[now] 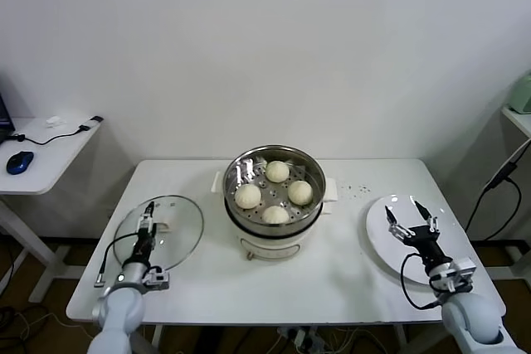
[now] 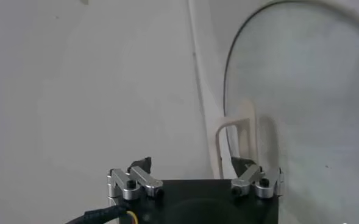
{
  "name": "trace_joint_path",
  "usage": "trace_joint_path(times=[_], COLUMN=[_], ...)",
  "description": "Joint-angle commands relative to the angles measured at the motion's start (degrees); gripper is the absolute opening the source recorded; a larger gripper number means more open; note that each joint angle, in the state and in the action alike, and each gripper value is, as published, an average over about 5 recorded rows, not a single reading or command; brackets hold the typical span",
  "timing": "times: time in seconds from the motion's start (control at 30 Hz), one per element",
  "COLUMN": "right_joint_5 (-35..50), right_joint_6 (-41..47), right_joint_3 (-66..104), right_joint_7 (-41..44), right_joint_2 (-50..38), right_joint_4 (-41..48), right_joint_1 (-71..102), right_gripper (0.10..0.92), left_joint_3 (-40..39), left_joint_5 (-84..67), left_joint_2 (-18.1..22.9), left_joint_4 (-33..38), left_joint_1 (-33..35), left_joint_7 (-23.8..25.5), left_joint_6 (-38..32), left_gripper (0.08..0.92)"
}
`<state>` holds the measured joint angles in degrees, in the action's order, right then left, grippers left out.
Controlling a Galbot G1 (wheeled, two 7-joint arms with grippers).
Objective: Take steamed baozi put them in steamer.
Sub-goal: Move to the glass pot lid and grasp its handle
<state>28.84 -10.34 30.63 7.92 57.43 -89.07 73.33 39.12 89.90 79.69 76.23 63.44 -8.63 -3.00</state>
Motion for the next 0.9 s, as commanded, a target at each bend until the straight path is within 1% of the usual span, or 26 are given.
trace_joint_path(times=[0.03, 0.2, 0.3, 0.67, 0.77, 0.9], right_joint_5=[-2.47, -3.62, -4.31, -5.78, -5.94, -6.09], right_joint_6=[-0.32, -0.72, -0.98, -1.54, -1.62, -1.74], right_joint_3=[0.54, 0.94, 1.06, 1.22, 1.31, 1.33], right_joint_7=[0.09, 0.56, 0.86, 1.28, 1.40, 1.53], right_joint_2=[0.91, 1.26, 1.50, 2.11, 2.12, 2.16], right_joint_4=[0.90, 1.21, 1.60, 2.55, 2.83, 3.34], right_joint_1=[0.68, 1.16, 1.27, 0.95, 0.88, 0.59], right_gripper=[0.823, 0.823, 0.823, 0.823, 0.823, 0.823], left_joint_3=[-1.15, -1.32, -1.55, -1.95, -1.97, -2.15], left_joint_5=[-1.81, -4.03, -5.42, -8.28, -9.46, -11.57], left_joint_2=[-0.89, -1.18, -1.22, -1.49, -1.99, -3.10], left_joint_4=[-5.62, -6.15, -5.82, -4.82, -3.66, -0.10], left_joint_1=[-6.11, -6.27, -6.04, -5.05, -4.31, -2.33], left_joint_7=[0.22, 0.39, 0.54, 0.89, 0.93, 1.24], left_joint_6=[0.85, 0.60, 0.17, -0.22, -0.20, 0.05], left_gripper=[0.823, 0.820, 0.780, 0.467, 0.380, 0.268])
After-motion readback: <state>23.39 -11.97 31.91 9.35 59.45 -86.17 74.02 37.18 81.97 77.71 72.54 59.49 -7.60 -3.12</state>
